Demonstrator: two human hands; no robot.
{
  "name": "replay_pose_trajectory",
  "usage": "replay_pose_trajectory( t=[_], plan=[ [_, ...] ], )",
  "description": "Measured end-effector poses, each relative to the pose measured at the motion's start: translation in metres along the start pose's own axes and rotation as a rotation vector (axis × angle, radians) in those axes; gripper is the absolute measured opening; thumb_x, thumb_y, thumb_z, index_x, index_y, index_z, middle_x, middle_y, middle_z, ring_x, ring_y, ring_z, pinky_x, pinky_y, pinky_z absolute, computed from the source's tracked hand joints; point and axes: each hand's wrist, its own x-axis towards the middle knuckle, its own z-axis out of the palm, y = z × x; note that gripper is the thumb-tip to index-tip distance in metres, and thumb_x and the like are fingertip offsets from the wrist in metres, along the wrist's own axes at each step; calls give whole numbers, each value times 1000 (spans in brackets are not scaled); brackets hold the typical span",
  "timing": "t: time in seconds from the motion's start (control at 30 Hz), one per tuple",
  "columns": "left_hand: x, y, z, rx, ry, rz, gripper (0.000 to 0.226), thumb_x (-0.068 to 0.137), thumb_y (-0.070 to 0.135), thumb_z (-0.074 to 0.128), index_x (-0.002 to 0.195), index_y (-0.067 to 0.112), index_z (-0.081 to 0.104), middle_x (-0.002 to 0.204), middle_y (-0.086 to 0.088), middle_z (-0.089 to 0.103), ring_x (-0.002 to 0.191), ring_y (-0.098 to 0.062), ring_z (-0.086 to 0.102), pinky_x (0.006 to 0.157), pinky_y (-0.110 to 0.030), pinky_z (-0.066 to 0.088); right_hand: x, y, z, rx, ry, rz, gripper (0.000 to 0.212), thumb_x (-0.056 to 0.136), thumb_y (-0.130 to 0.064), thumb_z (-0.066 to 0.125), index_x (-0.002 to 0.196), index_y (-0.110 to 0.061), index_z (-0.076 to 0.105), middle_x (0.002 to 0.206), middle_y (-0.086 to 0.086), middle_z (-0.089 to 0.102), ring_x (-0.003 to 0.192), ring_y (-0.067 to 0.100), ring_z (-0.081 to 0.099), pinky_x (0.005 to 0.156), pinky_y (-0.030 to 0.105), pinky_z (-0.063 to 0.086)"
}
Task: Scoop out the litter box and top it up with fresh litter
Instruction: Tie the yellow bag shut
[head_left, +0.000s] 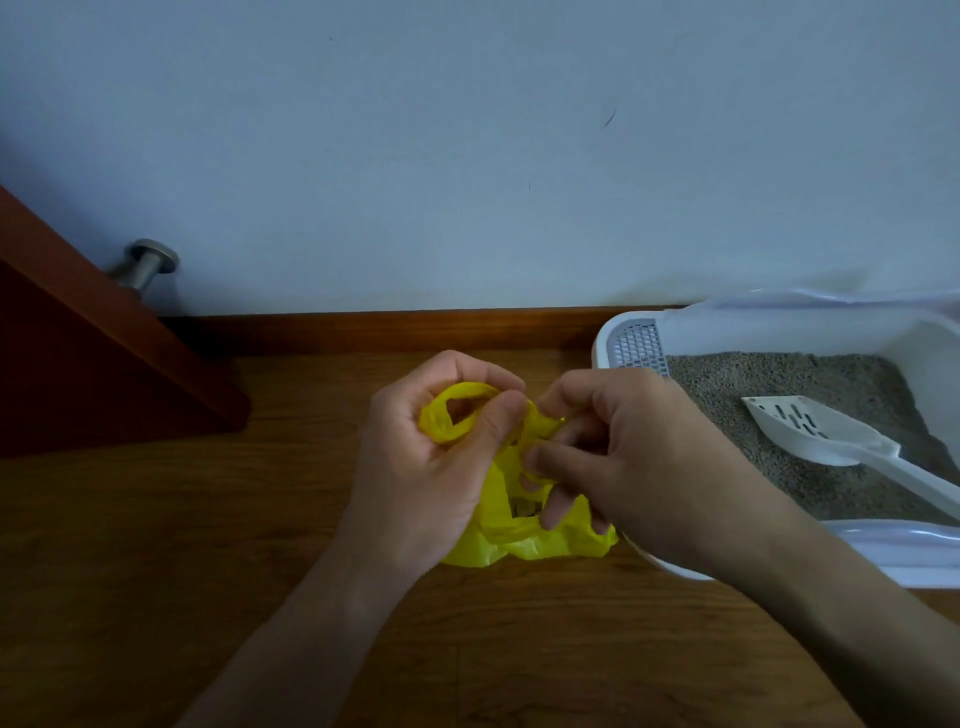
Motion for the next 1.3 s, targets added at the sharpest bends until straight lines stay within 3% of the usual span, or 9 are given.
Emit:
replay_pose_trajectory(
  t=[0.23, 0.37, 0.53, 0.7, 0.83, 0.9, 1.03, 1.17, 1.3],
  plan=[
    [-8, 4, 0, 102, -82, 121, 3, 88, 15, 73, 88, 15, 69, 79, 3, 69, 72, -16, 66, 59, -21, 49, 0, 8, 3, -608, 205, -178, 39, 79, -42, 63, 58, -28, 34, 50, -5, 42, 49, 20, 44, 45, 34, 38],
    [-12, 1, 0, 151, -35, 172, 5, 88, 16, 74, 88, 16, 69, 78, 4, 68, 69, -17, 65, 57, -24, 49, -2, 15, 3, -496, 311, -245, 25, 74, -27, 64, 61, -29, 43, 45, -9, 39, 45, 10, 41, 44, 29, 34],
    [-13, 0, 0, 188, 0, 166, 6, 88, 19, 73, 92, 16, 69, 83, 12, 68, 76, -9, 67, 61, -15, 47, -1, 13, 3, -66, 213, -141, 15, 88, -13, 64, 91, -25, 72, 66, -4, 69, 59, 6, 65, 51, 23, 47],
    [-16, -2, 1, 202, -30, 189, 5, 90, 17, 70, 95, 16, 69, 88, 9, 71, 80, -14, 70, 61, -30, 54, 3, 14, 2, 142, 188, -68, 4, 89, -21, 68, 86, -19, 71, 67, 5, 73, 67, 36, 68, 53, 47, 52],
    [-19, -4, 3, 179, -58, 193, 6, 88, 9, 72, 94, 11, 70, 93, 13, 74, 85, -4, 72, 66, -21, 56, 5, 17, -2, 318, 163, 27, 16, 82, -5, 75, 95, -10, 68, 65, 12, 70, 60, 20, 69, 49, 27, 49],
    [-20, -8, 2, 224, -63, 222, 6, 88, 11, 74, 92, 13, 70, 96, 13, 75, 90, -6, 71, 70, -29, 58, 5, 17, -4, 374, 140, 70, 24, 79, 1, 75, 99, -11, 70, 66, 14, 67, 52, 11, 60, 50, 23, 47],
    [-20, -12, 1, 374, -14, 307, 10, 83, 23, 77, 90, 18, 72, 89, 14, 71, 82, -10, 68, 65, -37, 55, 6, 20, -6, 373, 91, 121, 32, 75, 4, 77, 102, -12, 73, 75, 17, 71, 56, 18, 54, 55, 29, 47],
    [-17, -12, -3, 403, -8, 308, 16, 79, 27, 80, 86, 16, 71, 83, 12, 68, 78, -12, 67, 63, -37, 54, 5, 23, -9, 249, 90, 121, 12, 79, -2, 76, 86, -12, 73, 75, 18, 71, 68, 42, 63, 57, 37, 48],
    [-14, -16, -10, 439, 26, 289, 17, 78, 29, 80, 82, 16, 70, 82, 10, 67, 79, -13, 67, 65, -39, 53, 4, 29, -7, -24, 160, 49, 15, 87, -21, 71, 73, -16, 68, 68, 5, 67, 60, 22, 67, 57, 39, 50]
  ],
)
